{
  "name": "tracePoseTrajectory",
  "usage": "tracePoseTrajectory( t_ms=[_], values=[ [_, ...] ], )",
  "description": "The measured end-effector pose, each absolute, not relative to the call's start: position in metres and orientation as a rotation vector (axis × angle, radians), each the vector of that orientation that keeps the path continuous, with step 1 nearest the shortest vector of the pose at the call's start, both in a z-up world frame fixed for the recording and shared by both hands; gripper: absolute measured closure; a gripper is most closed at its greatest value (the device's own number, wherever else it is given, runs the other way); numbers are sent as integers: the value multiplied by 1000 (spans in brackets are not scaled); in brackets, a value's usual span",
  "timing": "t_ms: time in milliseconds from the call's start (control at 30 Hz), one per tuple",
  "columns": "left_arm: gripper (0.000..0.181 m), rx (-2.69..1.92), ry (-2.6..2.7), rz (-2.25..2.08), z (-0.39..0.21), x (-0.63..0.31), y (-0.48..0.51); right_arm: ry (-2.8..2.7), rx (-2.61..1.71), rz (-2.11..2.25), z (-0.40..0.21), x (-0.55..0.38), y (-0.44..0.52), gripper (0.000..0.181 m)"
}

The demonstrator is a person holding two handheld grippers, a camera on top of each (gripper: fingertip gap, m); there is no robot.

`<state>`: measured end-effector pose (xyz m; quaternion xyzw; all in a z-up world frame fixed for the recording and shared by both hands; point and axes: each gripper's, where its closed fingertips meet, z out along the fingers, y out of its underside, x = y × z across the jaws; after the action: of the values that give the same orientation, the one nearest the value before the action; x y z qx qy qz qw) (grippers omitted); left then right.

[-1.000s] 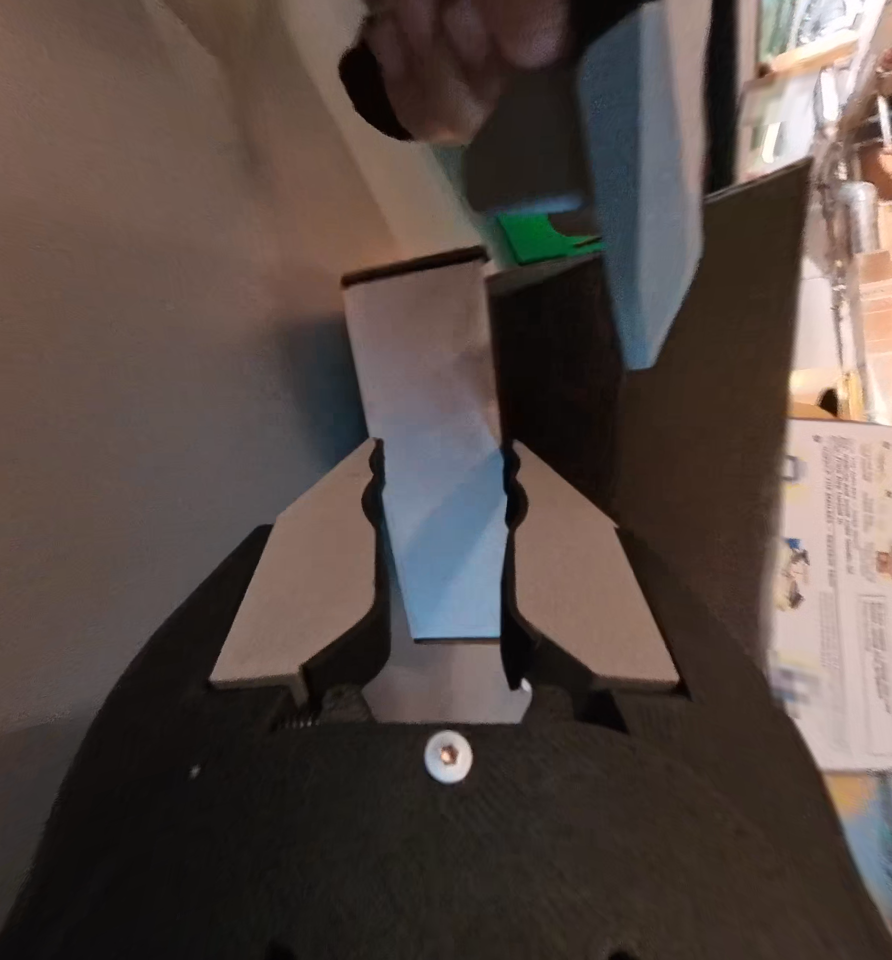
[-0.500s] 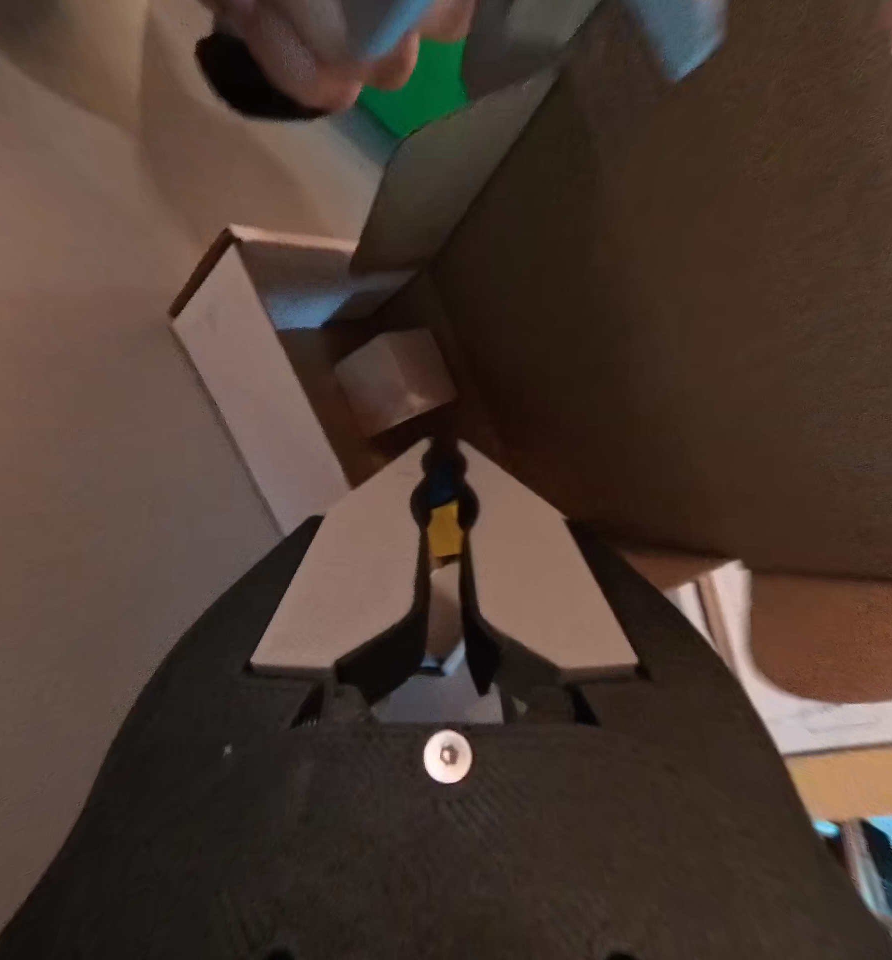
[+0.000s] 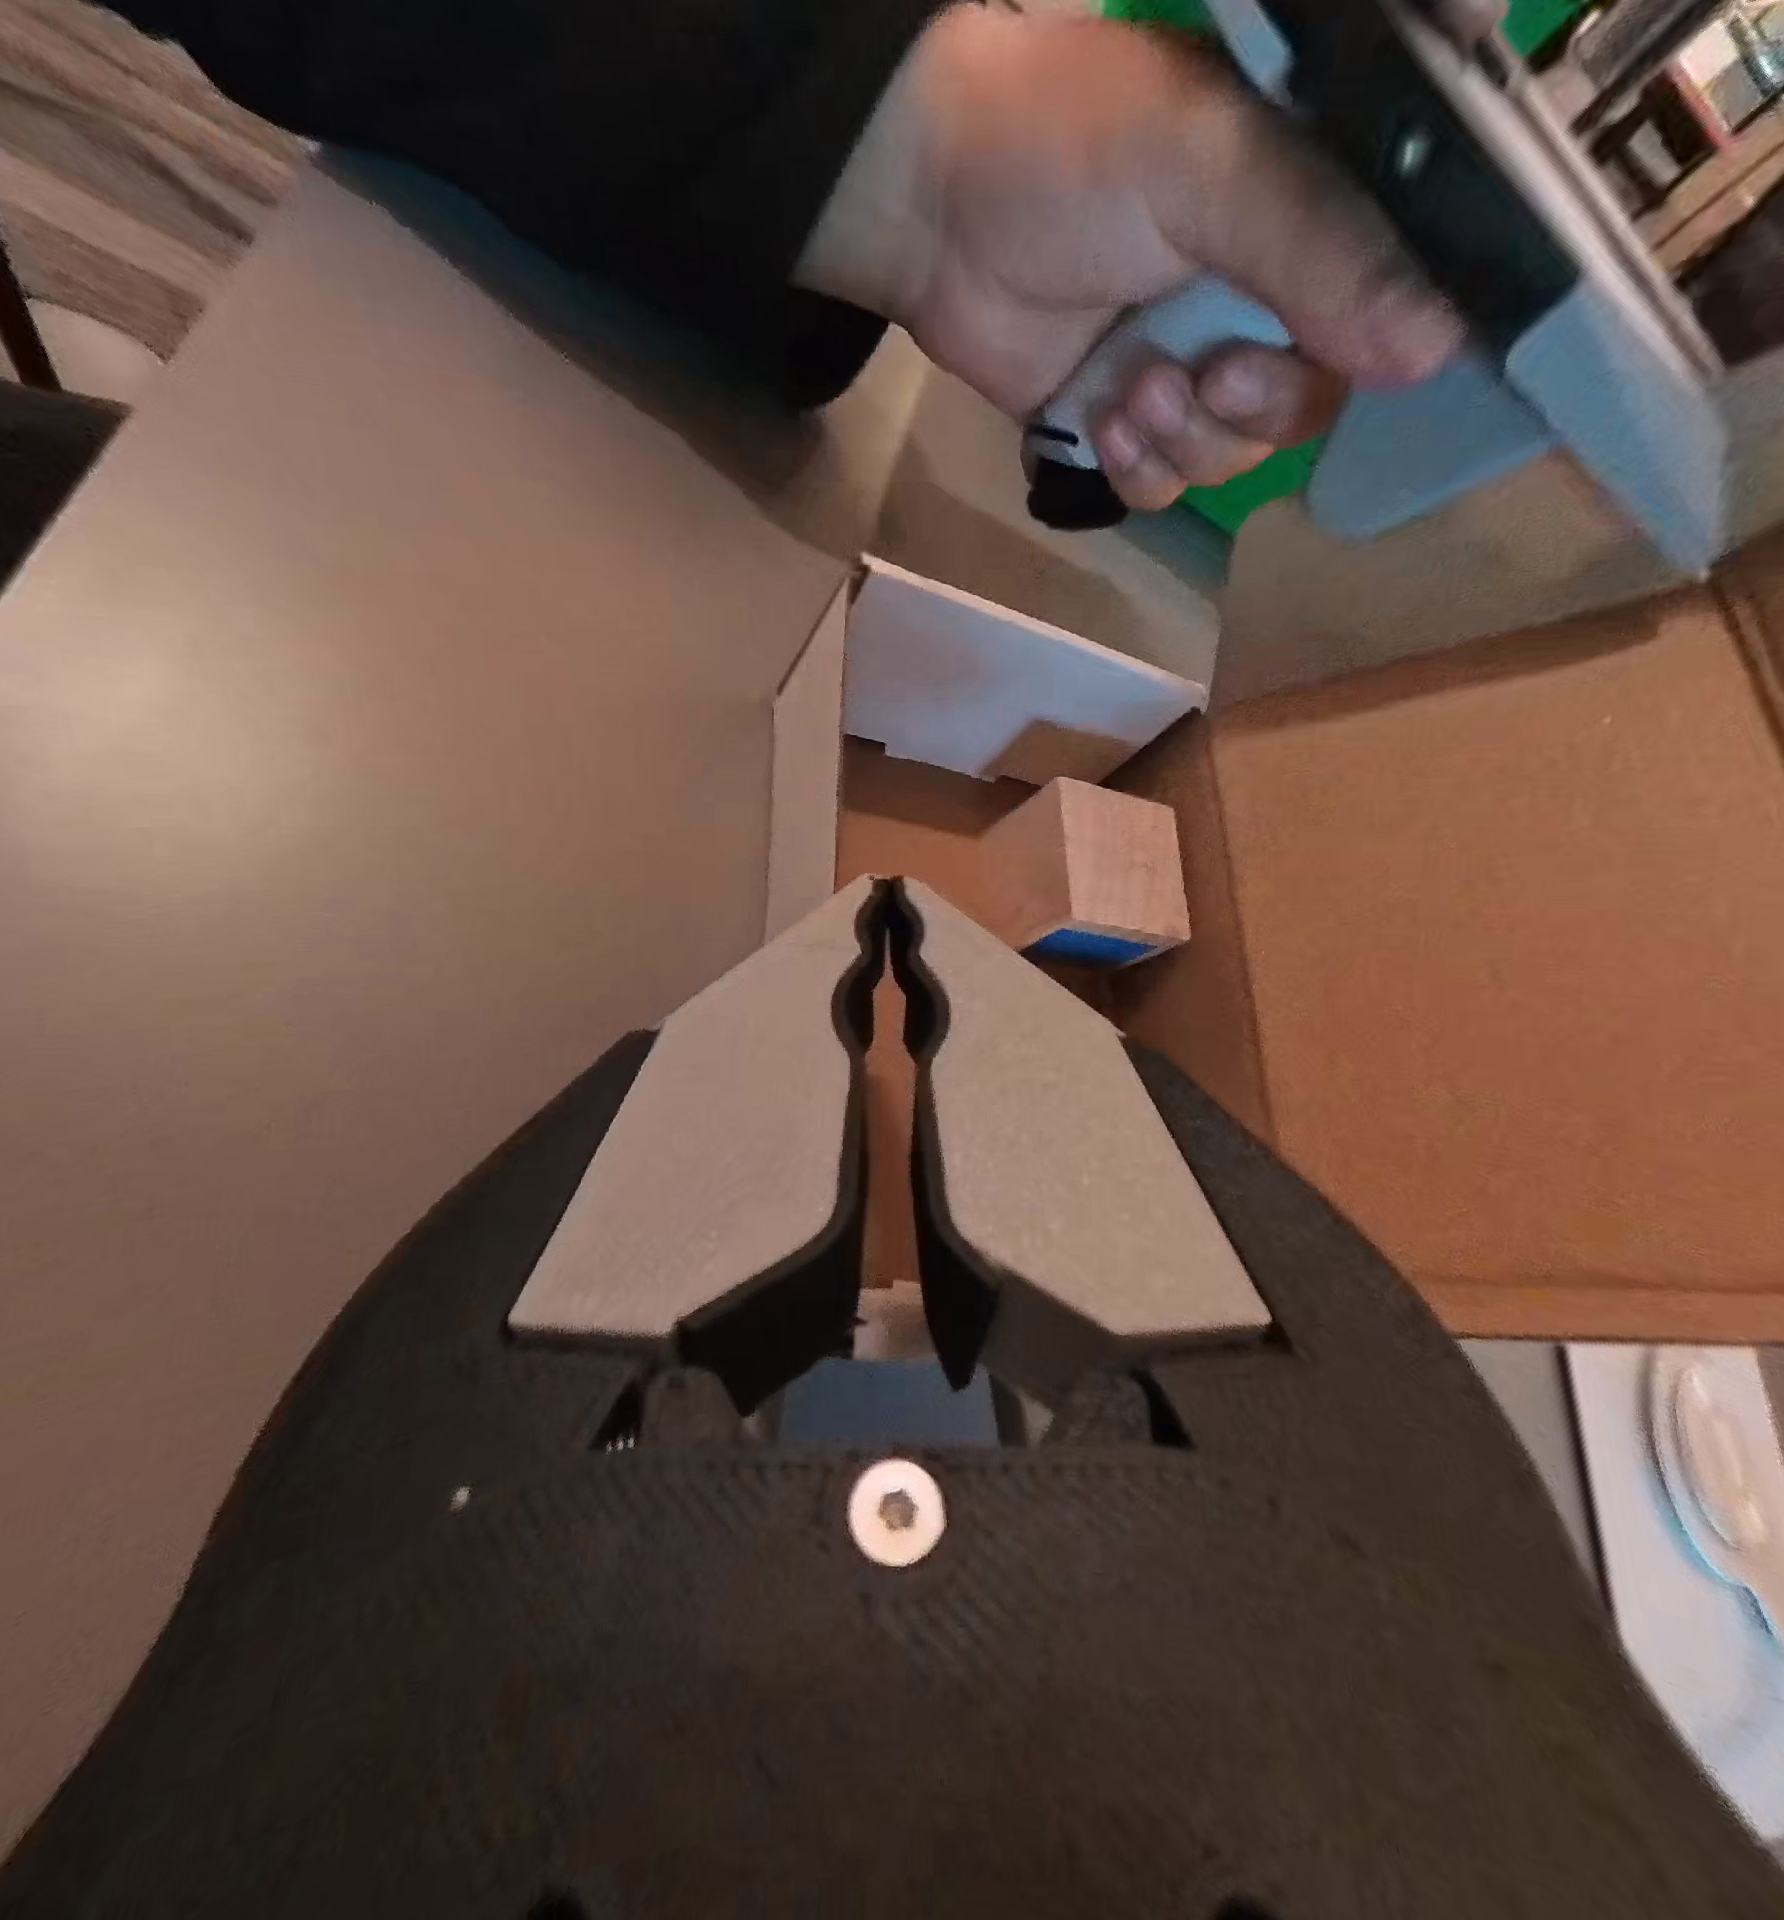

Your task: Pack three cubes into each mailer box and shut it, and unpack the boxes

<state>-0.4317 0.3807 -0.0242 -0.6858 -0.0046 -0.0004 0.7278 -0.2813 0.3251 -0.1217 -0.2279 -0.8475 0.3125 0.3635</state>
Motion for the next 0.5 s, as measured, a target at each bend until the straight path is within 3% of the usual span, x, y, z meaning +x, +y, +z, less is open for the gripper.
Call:
tracePoseTrajectory(
  t_ms=[33, 400, 500],
  values=[
    [165, -1560, -40, 30, -35, -441, 384, -2183, -583, 811, -121, -281, 324, 181],
    [147, -1805, -208, -24, -88, -469, 392, -2205, -528, 852, -119, -272, 317, 181],
    [155, -1936, -148, 8, -111, -464, 393, -2209, -531, 875, -119, -271, 316, 181]
  ],
)
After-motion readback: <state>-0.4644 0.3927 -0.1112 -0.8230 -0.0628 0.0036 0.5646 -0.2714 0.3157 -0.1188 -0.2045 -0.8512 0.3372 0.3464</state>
